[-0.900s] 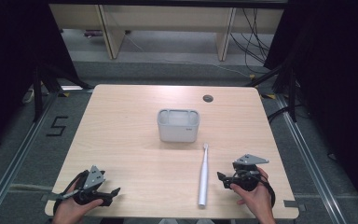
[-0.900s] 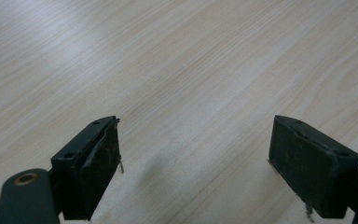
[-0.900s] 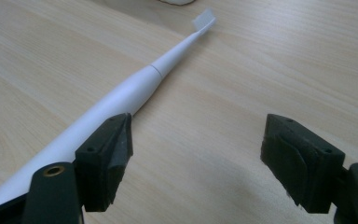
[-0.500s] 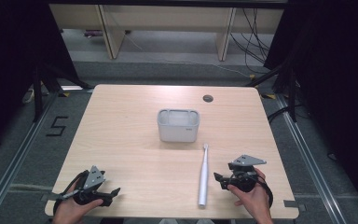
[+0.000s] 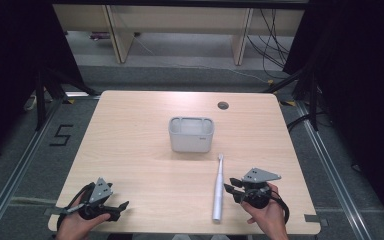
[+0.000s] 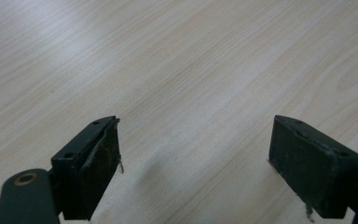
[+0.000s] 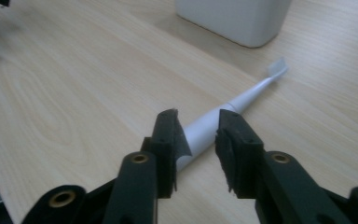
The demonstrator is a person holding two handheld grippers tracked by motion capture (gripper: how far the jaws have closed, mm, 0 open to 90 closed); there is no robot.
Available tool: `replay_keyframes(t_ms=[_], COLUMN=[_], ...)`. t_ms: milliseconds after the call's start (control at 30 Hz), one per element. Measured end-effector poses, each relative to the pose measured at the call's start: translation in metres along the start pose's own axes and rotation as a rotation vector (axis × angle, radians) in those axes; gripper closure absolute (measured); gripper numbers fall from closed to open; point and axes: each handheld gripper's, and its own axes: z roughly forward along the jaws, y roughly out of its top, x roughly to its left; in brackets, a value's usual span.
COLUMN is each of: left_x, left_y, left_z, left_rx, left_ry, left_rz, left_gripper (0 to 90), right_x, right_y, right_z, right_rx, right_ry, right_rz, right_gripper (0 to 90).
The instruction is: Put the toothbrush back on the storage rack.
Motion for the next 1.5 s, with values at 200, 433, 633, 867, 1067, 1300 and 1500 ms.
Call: replay_keyframes(t_ms=[200, 433, 633, 867, 1067, 1300, 1500], left_x=[0.0, 0.0, -0.003, -0.002, 0.0, 0.0, 0.0], left_y=[0.0, 0.0, 0.0, 0.0, -0.001, 0.0, 0.0], left_z=[0.0, 0.0, 0.002, 0.002, 0.002, 0.001, 0.001], left_rx=[-0.007, -0.003, -0.029, -0.03, -0.02, -0.011, -0.014], left_ry=[-0.001, 0.0, -0.003, -0.001, 0.002, 0.002, 0.001], left_rz=[0.002, -0.003, -0.035, -0.025, -0.01, -0.008, -0.011], left_gripper=[15.8, 15.8, 15.8, 15.8, 15.8, 15.8, 15.8], right_x=[0.013, 0.028, 0.035, 0.039, 0.041, 0.042, 0.044], right_y=[-0.001, -0.001, -0.004, -0.008, -0.01, -0.013, -0.018], right_z=[0.007, 0.015, 0.024, 0.028, 0.029, 0.03, 0.026], right_rx=[0.005, 0.044, 0.067, 0.098, 0.125, 0.15, 0.175], right_ry=[0.07, 0.132, 0.162, 0.176, 0.177, 0.181, 0.178], right_rz=[-0.038, -0.081, -0.132, -0.144, -0.151, -0.184, -0.165], right_gripper=[80.9, 86.6, 89.9, 90.0, 90.0, 90.0, 90.0])
